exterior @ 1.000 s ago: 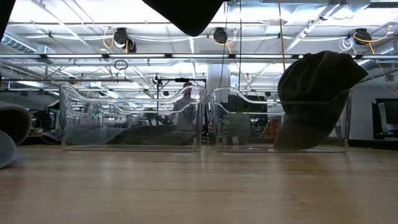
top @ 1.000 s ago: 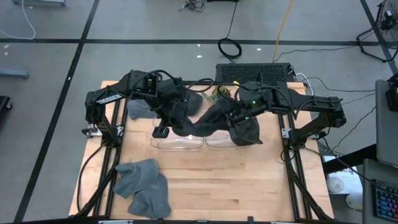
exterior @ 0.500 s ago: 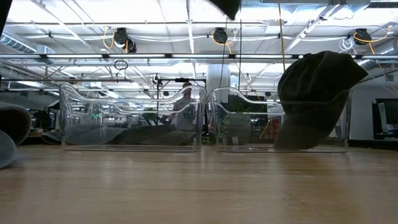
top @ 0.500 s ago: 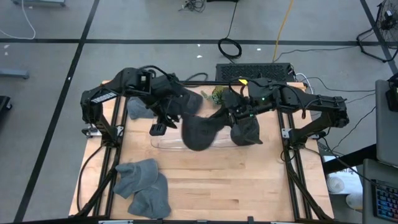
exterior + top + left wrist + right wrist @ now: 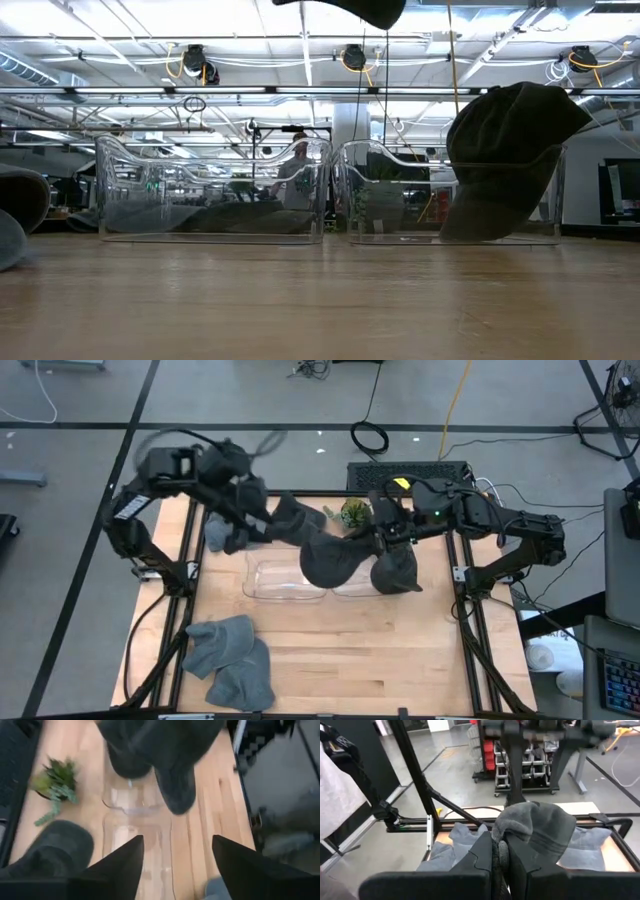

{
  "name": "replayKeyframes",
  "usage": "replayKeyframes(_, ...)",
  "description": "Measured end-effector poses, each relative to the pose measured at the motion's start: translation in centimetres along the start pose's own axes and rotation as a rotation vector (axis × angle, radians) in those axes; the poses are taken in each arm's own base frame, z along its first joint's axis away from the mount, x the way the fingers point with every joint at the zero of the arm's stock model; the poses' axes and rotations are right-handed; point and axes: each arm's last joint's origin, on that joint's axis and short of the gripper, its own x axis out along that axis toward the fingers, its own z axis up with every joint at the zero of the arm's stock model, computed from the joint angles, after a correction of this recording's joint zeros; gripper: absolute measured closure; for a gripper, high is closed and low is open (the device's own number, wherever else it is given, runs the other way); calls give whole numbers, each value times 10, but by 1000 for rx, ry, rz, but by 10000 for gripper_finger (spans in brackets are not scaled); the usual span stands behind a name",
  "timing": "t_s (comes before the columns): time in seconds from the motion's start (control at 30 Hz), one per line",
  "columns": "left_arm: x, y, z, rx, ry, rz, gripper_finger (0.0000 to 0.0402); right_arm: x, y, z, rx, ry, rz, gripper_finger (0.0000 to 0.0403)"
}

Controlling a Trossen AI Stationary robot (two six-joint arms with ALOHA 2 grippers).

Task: Pick & Place hat
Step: Put the right black cap into the right transparent bin

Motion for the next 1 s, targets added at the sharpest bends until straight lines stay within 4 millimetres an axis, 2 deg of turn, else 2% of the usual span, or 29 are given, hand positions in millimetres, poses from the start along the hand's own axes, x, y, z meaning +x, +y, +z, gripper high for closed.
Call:
replayKeyframes(0.23, -28, 1, 0, -74, -160, 63, 101, 0, -3, 0, 24, -11, -78, 388)
replayKeyframes(0.47, -37, 1, -2, -102, -203, 153, 79, -1, -6, 0, 71, -50, -331, 388)
replayKeyframes(0.67, -37, 1, -2, -111, -203, 170, 82, -2, -8, 0, 126, -73, -446, 388)
replayKeyframes(1.0, -37, 4, -1, -120, -207, 244, 113, -6, -14, -12, 290, -50, -685, 388)
